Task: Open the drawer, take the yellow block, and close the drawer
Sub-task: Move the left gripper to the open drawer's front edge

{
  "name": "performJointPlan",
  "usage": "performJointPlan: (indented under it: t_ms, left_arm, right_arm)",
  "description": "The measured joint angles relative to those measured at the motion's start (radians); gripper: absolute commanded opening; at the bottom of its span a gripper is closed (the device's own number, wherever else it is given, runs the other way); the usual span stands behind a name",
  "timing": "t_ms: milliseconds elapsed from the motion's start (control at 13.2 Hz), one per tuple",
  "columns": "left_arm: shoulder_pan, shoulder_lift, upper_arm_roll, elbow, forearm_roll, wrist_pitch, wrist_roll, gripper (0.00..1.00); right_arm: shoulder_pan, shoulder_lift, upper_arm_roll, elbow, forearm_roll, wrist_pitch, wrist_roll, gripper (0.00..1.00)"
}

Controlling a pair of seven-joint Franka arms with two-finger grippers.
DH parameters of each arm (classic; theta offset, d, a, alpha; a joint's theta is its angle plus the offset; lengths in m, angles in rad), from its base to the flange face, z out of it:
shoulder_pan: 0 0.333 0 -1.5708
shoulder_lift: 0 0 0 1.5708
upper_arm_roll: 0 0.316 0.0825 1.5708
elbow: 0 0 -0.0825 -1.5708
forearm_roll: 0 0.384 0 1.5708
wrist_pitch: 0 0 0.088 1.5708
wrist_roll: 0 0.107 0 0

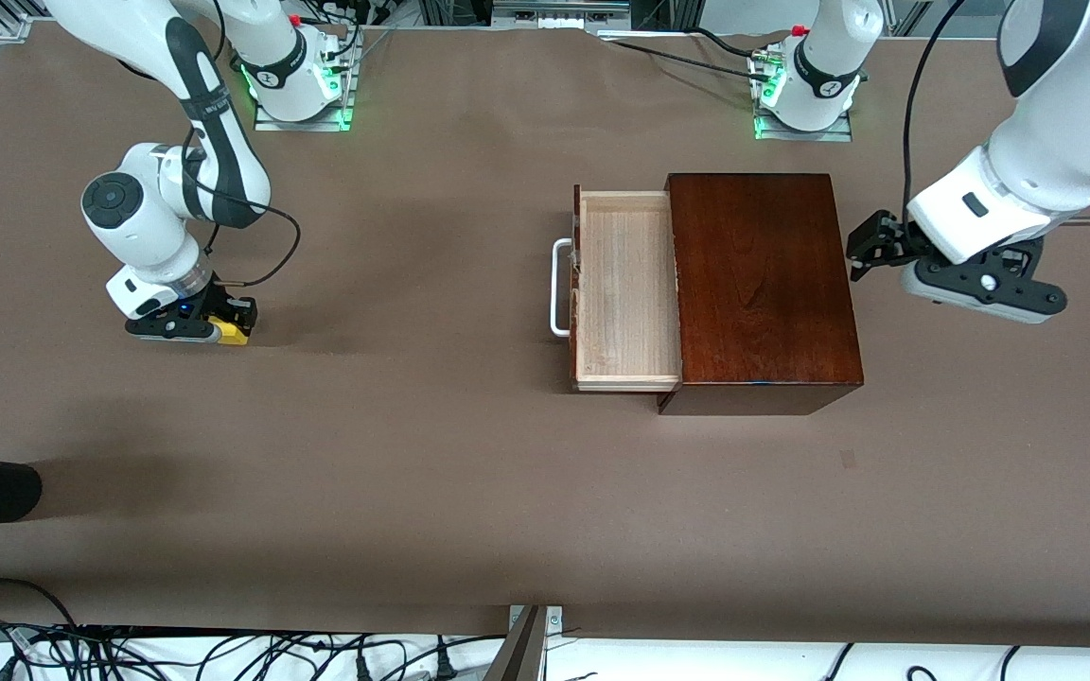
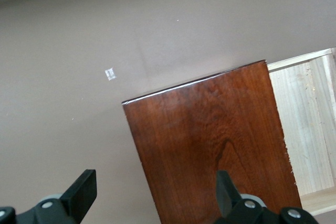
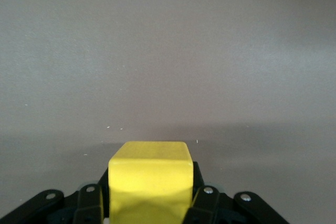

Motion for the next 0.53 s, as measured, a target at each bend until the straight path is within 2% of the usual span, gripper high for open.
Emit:
performJointPlan:
  t_ms: [304, 532]
  left_arm:
    - [-0.027, 0.04, -0.04, 0.027, -0.001, -0.001, -0.078, 1.0]
    - [-0.08, 0.045, -0.074, 0.029, -0.002, -0.004, -0.221, 1.0]
  right_arm:
    - [-0.001, 0.026, 0.001, 0.0, 0.198, 0.001, -0.181, 0.0]
    - [-0.001, 0.048, 0.002, 0.003, 0.256, 0.001, -0.245, 0.0]
